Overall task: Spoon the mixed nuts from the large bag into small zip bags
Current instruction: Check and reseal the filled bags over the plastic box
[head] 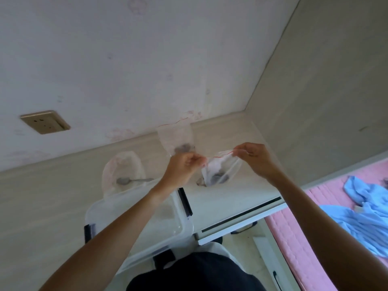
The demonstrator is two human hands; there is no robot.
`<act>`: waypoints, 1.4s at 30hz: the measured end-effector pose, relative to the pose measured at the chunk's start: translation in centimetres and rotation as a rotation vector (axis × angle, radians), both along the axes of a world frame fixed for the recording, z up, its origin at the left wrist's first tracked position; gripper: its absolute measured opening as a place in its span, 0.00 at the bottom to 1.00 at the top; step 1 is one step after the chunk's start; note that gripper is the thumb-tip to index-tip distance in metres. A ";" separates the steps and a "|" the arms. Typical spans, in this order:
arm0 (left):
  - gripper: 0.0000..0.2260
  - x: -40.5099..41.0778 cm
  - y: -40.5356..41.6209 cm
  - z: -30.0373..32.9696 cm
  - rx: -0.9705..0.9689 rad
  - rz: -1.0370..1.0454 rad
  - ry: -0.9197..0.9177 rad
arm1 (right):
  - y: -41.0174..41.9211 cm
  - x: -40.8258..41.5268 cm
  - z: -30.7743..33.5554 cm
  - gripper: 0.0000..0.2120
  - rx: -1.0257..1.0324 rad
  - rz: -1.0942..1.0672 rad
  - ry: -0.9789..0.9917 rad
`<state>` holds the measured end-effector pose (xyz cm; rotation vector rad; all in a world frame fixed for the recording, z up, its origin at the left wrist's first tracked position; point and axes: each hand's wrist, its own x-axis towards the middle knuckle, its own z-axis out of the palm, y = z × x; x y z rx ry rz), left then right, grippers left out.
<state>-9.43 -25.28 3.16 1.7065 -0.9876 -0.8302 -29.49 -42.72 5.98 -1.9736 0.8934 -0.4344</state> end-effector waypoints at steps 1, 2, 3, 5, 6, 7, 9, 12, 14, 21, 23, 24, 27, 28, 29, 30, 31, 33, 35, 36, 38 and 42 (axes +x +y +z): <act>0.07 -0.8 -0.2 0.0 0.012 0.014 -0.058 | -0.3 -0.5 -0.1 0.04 0.011 0.013 0.007; 0.09 -1.5 -0.4 -0.2 0.023 0.028 -0.106 | -0.8 -1.1 -0.3 0.05 0.041 0.023 0.014; 0.10 -2.3 -0.7 -0.4 0.029 0.045 -0.133 | -1.3 -1.6 -0.5 0.06 0.078 0.029 0.025; 0.11 -3.8 -1.2 -1.2 0.048 0.096 -0.151 | -2.5 -2.6 -1.2 0.08 0.163 0.063 0.065; 0.11 -4.5 -1.4 -1.6 0.069 0.112 -0.143 | -3.1 -3.0 -1.6 0.08 0.195 0.093 0.103; 0.12 -5.2 -1.7 -2.1 0.091 0.119 -0.129 | -3.6 -3.3 -2.0 0.07 0.208 0.129 0.147; 0.13 -6.6 -2.1 -3.1 0.135 0.134 -0.091 | -4.8 -3.7 -3.0 0.08 0.198 0.203 0.233; 0.13 -8.2 -2.5 -4.2 0.204 0.207 -0.096 | -6.2 -3.7 -3.9 0.17 0.124 0.316 0.330; 0.13 -8.9 -2.9 -4.7 0.228 0.288 -0.084 | -7.0 -3.4 -3.9 0.20 0.054 0.391 0.380; 0.12 -10.8 -3.4 -5.0 0.113 0.426 0.062 | -5.4 -0.5 -2.3 0.11 -0.145 0.707 0.405; 0.13 -11.1 -3.5 -5.2 0.097 0.448 0.062 | -4.3 0.5 -2.5 0.07 -0.136 0.741 0.341; 0.12 -11.2 -3.3 -5.4 0.078 0.470 0.081 | -4.0 0.9 -2.6 0.07 -0.097 0.740 0.307; 0.08 -11.5 -2.6 -5.7 -0.029 0.532 0.259 | -4.2 1.5 -2.6 0.07 -0.011 0.734 0.299; 0.07 -11.6 -2.2 -5.7 -0.063 0.541 0.325 | -4.4 1.6 -2.6 0.07 -0.003 0.740 0.302; 0.06 -11.7 -1.9 -5.6 -0.092 0.545 0.376 | -4.6 1.6 -2.6 0.06 0.003 0.747 0.302; 0.07 -11.9 -1.7 -5.5 -0.116 0.550 0.416 | -4.9 1.6 -2.6 0.05 0.015 0.751 0.300; 0.07 -12.0 -1.6 -5.4 -0.138 0.557 0.448 | -5.1 1.7 -2.5 0.04 0.034 0.751 0.299; 0.07 -12.2 -1.6 -5.4 -0.166 0.574 0.482 | -5.5 1.8 -2.4 0.03 0.067 0.754 0.309; 0.07 -12.3 -1.6 -5.4 -0.179 0.586 0.492 | -5.6 1.9 -2.4 0.05 0.088 0.760 0.324; 0.06 -12.4 -1.6 -5.4 -0.187 0.591 0.494 | -5.6 1.9 -2.4 0.06 0.102 0.757 0.332; 0.06 -12.4 -1.6 -5.3 -0.193 0.591 0.475 | -5.5 2.0 -2.3 0.06 0.113 0.755 0.351; 0.07 -12.4 -1.8 -5.7 -0.193 0.583 0.395 | -4.7 2.0 -2.1 0.05 0.038 0.808 0.354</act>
